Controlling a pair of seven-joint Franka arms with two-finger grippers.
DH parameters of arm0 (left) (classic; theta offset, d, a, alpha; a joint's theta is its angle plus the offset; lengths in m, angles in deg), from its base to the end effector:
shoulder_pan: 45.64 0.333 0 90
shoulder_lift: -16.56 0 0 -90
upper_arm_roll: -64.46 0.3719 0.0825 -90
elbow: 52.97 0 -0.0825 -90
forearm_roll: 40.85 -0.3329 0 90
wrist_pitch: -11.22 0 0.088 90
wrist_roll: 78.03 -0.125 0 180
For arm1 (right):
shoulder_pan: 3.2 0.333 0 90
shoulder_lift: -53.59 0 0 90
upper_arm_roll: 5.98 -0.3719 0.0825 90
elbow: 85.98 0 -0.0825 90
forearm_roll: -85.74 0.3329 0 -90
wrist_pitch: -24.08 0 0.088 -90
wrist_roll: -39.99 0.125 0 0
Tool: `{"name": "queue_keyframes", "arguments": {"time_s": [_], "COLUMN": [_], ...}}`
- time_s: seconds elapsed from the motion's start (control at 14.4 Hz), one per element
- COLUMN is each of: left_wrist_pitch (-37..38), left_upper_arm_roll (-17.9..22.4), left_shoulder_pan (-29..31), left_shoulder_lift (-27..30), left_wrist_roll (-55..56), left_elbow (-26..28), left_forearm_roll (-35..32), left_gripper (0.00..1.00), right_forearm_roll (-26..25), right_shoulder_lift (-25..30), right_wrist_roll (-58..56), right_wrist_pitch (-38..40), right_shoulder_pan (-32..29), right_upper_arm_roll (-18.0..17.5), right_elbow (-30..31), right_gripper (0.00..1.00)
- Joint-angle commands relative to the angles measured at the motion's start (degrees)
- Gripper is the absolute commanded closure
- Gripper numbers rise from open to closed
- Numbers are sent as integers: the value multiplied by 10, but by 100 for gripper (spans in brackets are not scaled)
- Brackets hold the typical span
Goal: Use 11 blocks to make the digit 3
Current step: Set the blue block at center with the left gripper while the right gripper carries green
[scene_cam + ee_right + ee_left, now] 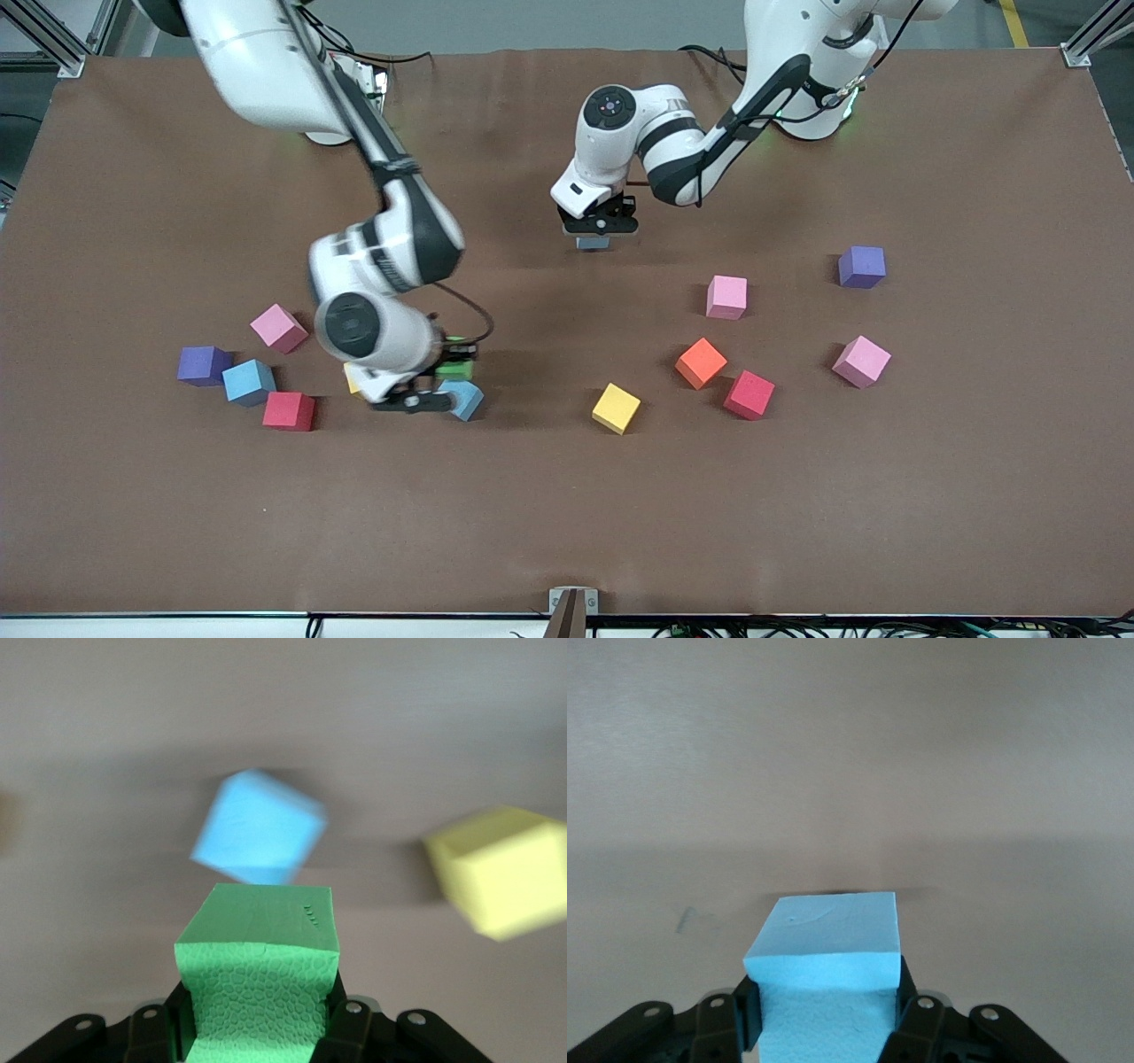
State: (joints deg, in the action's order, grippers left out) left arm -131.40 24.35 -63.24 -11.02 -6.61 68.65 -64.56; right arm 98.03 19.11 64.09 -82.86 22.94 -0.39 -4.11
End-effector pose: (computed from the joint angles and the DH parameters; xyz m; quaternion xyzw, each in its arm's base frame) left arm 0.3247 -0.4637 0.3044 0.9994 -0.0150 -0.0144 0.0278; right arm 0.6248 0.2710 0.3836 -0.9922 0.0639 0.1011 0.0358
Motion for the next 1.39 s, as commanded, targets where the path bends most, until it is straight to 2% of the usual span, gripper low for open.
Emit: {"name": "queue_keyframes", "arguments": {"time_s": [0.0,0.21,0.35,0.49,0.83,0.9,0.97,1.11,1.18,1.25,1.32], "left_wrist_pitch": [3,9,22,44,79,82,82,82,82,82,83], "left_upper_arm_roll": [4,6,17,18,24,33,35,36,36,36,36], "left_shoulder_pan": [-22,-37,-45,-46,-60,-67,-72,-71,-71,-72,-72], "left_shoulder_lift": [-33,-66,-68,-74,-104,-105,-106,-108,-108,-107,-105], "left_wrist_roll": [-2,-1,6,14,16,16,15,15,17,18,18], "left_elbow": [-38,-66,-69,-77,-122,-125,-126,-129,-129,-130,-130], "left_forearm_roll": [-30,-34,-38,-39,-49,-55,-61,-71,-71,-71,-71], "left_gripper": [87,87,89,90,88,85,80,50,7,0,0], "right_forearm_roll": [-4,-4,-6,-50,-65,-74,-83,-73,-64,-54,-52], "right_shoulder_lift": [53,69,73,85,101,102,101,101,102,103,105], "right_wrist_roll": [74,145,183,189,277,292,299,315,344,363,369], "right_wrist_pitch": [38,60,70,66,67,68,68,74,75,77,80], "right_shoulder_pan": [-48,-58,-54,-56,-60,-53,-55,-66,-74,-72,-72], "right_upper_arm_roll": [-10,-9,-8,-10,-8,-8,-10,-9,-11,-11,-11], "right_elbow": [9,13,14,19,20,20,18,17,18,18,20], "right_gripper": [64,82,96,97,93,96,100,100,100,100,100]}}
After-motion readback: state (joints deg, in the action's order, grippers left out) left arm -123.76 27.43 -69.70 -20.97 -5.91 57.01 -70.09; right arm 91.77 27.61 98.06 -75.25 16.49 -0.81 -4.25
